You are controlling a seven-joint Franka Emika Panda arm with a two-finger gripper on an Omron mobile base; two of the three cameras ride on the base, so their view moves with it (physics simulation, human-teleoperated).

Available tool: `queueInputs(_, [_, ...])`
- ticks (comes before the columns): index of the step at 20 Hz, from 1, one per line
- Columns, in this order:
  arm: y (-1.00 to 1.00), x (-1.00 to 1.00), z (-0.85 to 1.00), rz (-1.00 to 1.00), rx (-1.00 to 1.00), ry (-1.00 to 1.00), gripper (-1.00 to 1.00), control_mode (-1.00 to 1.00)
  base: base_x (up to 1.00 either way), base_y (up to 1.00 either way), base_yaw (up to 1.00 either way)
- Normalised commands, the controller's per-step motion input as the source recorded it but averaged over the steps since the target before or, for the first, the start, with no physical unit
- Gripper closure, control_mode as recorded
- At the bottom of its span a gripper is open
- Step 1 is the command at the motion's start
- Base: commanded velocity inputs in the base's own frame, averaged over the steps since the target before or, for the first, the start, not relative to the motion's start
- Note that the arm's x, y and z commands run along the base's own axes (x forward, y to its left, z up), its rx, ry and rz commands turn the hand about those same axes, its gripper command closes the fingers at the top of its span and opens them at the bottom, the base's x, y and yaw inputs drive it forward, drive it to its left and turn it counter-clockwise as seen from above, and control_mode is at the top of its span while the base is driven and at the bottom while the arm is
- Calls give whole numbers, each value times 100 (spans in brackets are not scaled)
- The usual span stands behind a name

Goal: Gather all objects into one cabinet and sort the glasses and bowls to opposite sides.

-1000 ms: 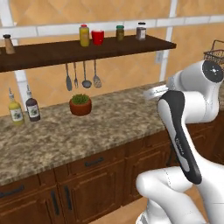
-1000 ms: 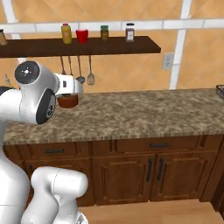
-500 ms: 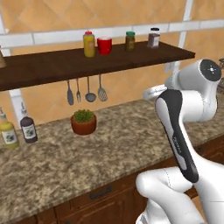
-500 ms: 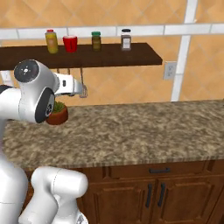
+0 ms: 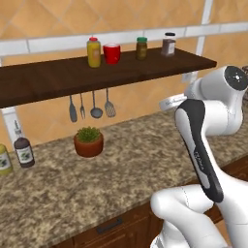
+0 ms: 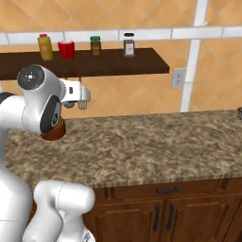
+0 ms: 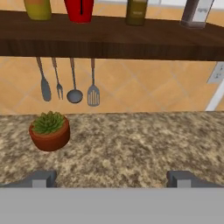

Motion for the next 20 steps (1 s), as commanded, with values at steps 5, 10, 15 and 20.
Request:
queueInputs(5, [0,0,0,0,0,0,-100,100,48,54,-15])
queueInputs(10, [0,0,0,0,0,0,-100,100,14,9,-2])
queueInputs(15, [5,-3,0,0,-1,-3,-100,-100,-1,18,0])
queueInputs(20, [-1,-50,77,2,0,-26,-100,-100,0,0,0])
